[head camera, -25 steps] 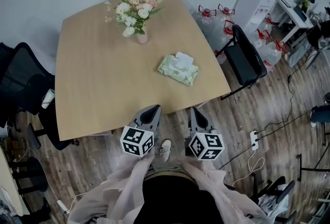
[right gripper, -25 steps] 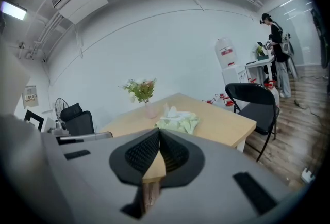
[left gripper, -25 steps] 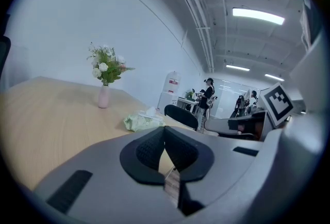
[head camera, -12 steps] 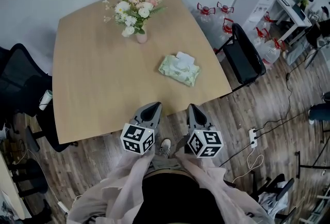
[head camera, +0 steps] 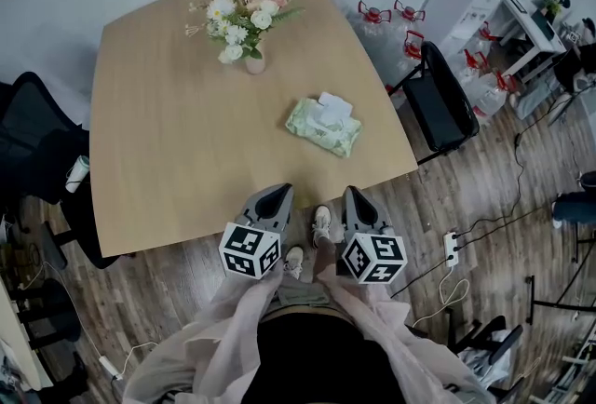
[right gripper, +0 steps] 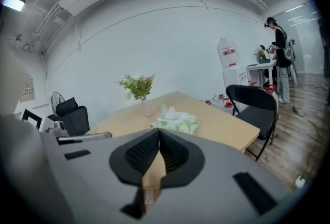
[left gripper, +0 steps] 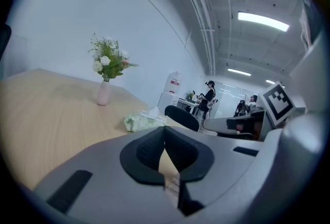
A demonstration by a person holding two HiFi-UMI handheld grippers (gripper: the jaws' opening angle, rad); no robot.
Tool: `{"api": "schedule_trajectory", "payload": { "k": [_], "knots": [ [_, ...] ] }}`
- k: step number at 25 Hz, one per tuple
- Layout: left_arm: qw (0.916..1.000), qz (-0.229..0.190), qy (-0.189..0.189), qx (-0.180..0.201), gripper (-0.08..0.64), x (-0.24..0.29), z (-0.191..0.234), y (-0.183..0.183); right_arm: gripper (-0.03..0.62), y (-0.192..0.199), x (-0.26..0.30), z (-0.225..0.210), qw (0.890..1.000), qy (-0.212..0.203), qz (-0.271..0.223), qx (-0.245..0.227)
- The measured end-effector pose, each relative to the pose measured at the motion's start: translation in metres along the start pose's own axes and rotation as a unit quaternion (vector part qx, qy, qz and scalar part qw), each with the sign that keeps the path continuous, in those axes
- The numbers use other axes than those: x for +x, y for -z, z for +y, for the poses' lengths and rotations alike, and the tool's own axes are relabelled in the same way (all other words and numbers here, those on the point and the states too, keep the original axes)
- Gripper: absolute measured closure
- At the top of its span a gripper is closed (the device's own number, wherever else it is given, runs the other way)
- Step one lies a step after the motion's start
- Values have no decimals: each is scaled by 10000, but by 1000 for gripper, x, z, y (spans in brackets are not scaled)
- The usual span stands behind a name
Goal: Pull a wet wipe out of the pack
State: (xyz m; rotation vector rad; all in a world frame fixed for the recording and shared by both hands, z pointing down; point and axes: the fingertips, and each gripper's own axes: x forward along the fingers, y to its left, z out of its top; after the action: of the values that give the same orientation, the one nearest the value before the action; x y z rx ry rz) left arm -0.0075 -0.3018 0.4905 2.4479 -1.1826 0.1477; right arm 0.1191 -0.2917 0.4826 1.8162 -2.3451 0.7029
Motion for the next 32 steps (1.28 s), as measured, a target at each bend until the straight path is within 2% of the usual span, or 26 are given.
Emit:
{"api": "schedule_trajectory", "payload": {
  "k": [12, 21, 32],
  "knots": [
    [10000, 17, -50, 57, 549, 43, 1, -14, 580, -22, 26, -37, 10000, 1, -19, 50],
    [9998, 74, -178, -2, 549, 69, 12, -17, 578, -32, 56, -47, 9997, -213, 87, -63],
    [9985, 19, -516, -170, 549, 89, 33, -24, 577, -41, 93, -48, 9974, -586, 294, -284]
  ]
}}
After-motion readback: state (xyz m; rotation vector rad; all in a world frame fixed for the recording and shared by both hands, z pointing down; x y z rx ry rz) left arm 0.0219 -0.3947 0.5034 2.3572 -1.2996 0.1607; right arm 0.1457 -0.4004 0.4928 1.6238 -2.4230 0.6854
